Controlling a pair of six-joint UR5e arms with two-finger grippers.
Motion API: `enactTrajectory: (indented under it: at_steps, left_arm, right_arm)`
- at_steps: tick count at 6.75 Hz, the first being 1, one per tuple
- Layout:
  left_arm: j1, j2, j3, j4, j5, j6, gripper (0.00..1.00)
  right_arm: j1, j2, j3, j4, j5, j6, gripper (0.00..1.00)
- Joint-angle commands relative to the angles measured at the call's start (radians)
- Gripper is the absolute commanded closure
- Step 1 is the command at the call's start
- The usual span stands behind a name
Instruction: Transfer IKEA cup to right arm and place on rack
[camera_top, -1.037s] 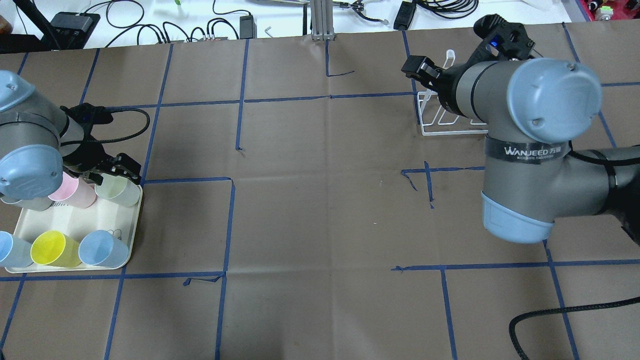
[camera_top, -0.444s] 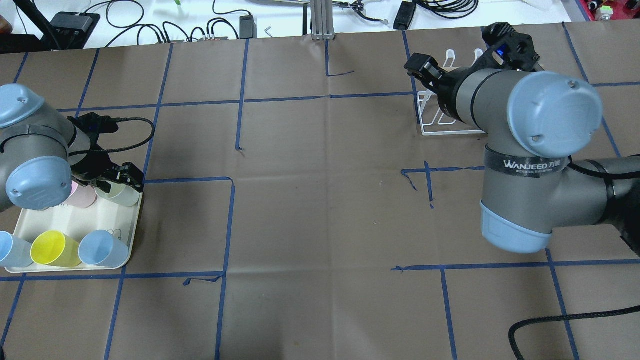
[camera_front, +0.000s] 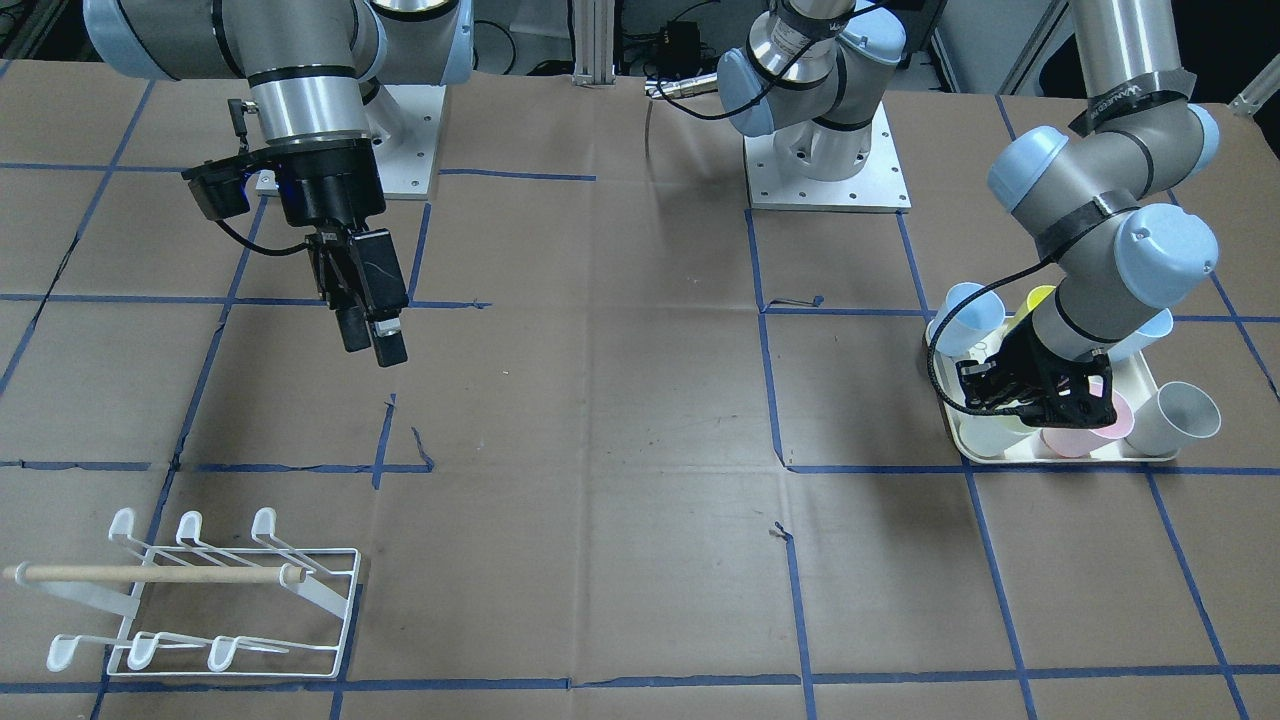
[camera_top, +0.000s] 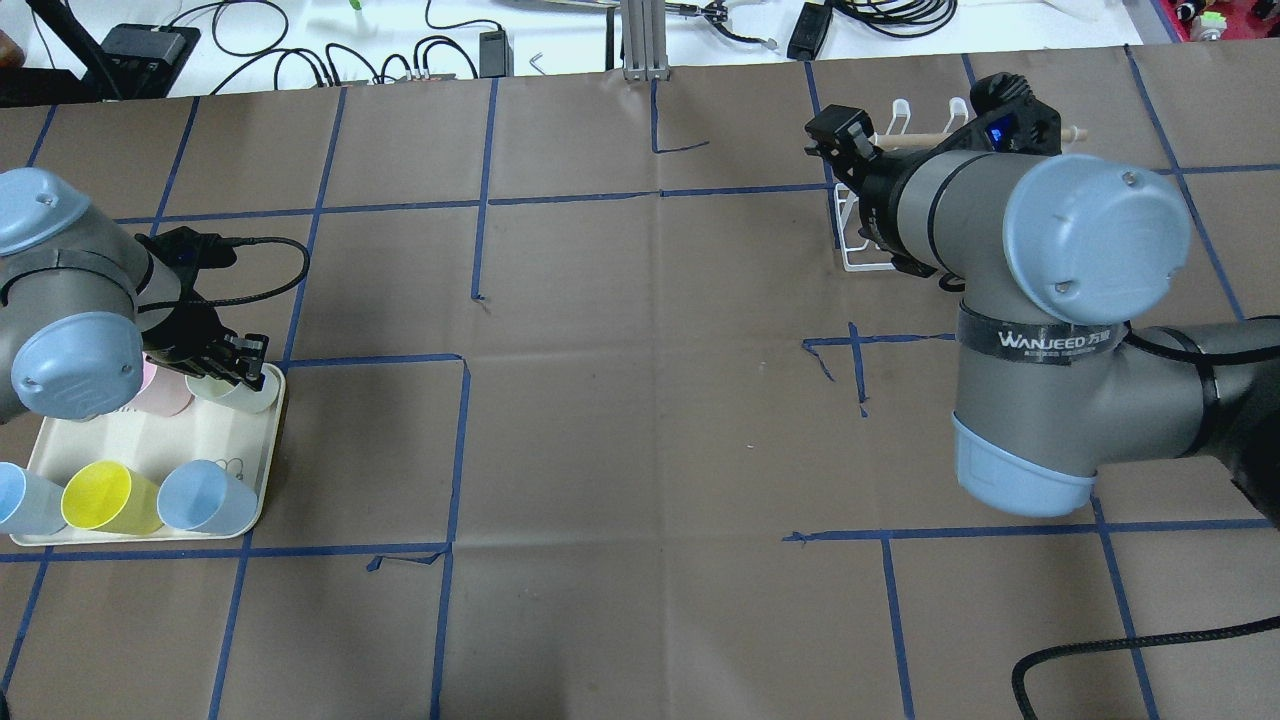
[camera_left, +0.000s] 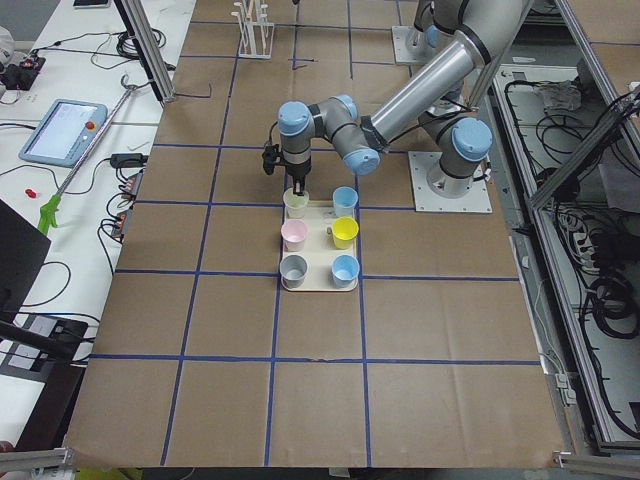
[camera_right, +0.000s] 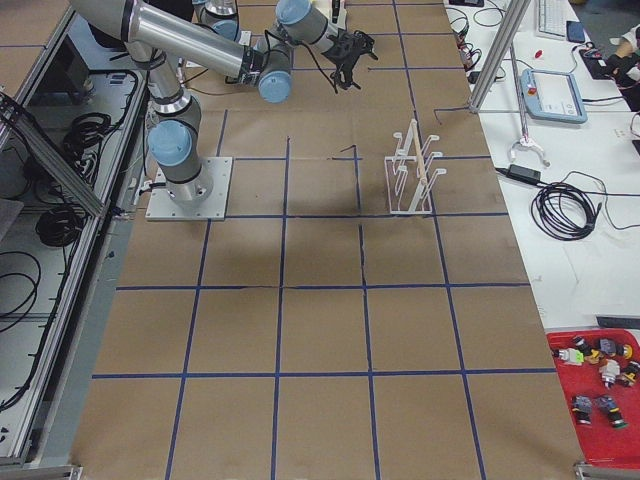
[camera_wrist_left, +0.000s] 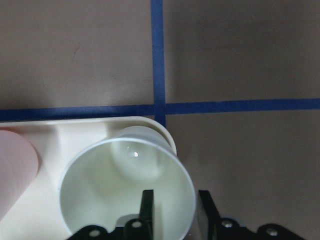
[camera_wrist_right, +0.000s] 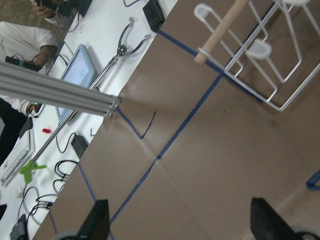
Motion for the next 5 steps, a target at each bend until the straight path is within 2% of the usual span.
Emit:
enactTrajectory:
  at_steps: [1,2,3,5]
  left_arm:
    - [-0.003,0.027,0.015,-0.002,-0.001,-0.003,1.00]
    - [-0.006,0.053,0.035,-0.030,-0.003,-0.011,1.00]
    - [-0.012,0.090,0.088,-0.139,-0.003,-0.026,1.00]
    - [-0.032,0.088,0.307,-0.383,-0.003,-0.046,1.00]
  right_arm:
    - [-0.004,0.005,0.004,-0.035,0.271,0.068,0.00]
    - [-0.003,0.008,0.006,-0.073,0.300,0.248,0.00]
    - [-0.001,0.021,0.012,-0.145,0.357,0.391,0.00]
    - [0.002,0.018,0.050,-0.357,0.359,0.410,0.00]
